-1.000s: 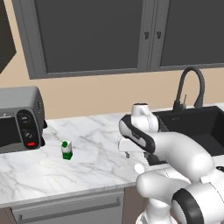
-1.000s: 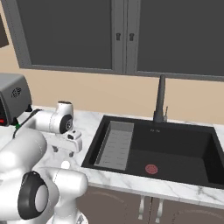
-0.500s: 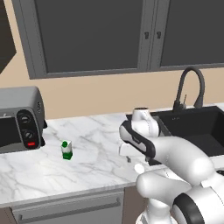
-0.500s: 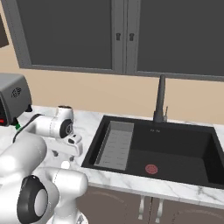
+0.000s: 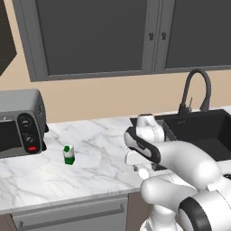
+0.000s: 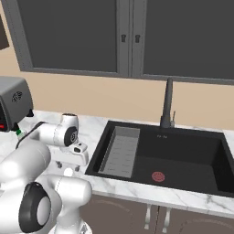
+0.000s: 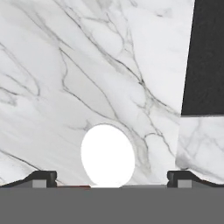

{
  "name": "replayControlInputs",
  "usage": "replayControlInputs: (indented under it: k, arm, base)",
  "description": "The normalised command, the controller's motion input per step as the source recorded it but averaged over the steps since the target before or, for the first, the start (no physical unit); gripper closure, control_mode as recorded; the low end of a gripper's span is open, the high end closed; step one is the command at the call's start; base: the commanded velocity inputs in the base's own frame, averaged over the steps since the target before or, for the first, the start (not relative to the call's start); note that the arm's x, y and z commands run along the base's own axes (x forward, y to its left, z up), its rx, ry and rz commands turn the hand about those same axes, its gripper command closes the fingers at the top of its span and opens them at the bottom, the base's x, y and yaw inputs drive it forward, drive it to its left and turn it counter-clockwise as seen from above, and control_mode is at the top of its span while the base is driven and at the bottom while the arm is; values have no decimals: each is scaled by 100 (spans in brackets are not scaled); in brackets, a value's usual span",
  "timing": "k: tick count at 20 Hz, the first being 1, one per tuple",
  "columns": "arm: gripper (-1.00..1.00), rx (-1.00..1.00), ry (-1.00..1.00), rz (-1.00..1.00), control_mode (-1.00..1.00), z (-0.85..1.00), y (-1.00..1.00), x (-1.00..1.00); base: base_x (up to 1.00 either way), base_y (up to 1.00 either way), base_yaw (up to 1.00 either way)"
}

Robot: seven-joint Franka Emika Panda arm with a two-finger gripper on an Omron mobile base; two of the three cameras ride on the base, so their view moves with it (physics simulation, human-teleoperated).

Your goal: Gather the eggs and milk located in the vicinity of the sink area and place them right next to the bowl.

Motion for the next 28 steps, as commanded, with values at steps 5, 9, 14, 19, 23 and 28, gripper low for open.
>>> replayControlInputs:
  k: [5, 9, 14, 19, 23, 28]
  arm:
    - [-100, 0, 0, 11, -100, -29, 0, 0]
    - [-100, 0, 0, 9, -100, -20, 0, -2]
    - [-100, 0, 0, 6, -100, -9, 0, 0]
    - [100, 0, 0, 0, -100, 0, 0, 0]
    - [100, 0, 0, 0, -100, 0, 0, 0]
    - [100, 0, -2, 0, -100, 37, -1, 14]
  base:
    - [0, 0, 0]
    - [0, 0, 0]
    - [0, 0, 0]
    - [0, 0, 0]
    - [0, 0, 0]
    - [0, 0, 0]
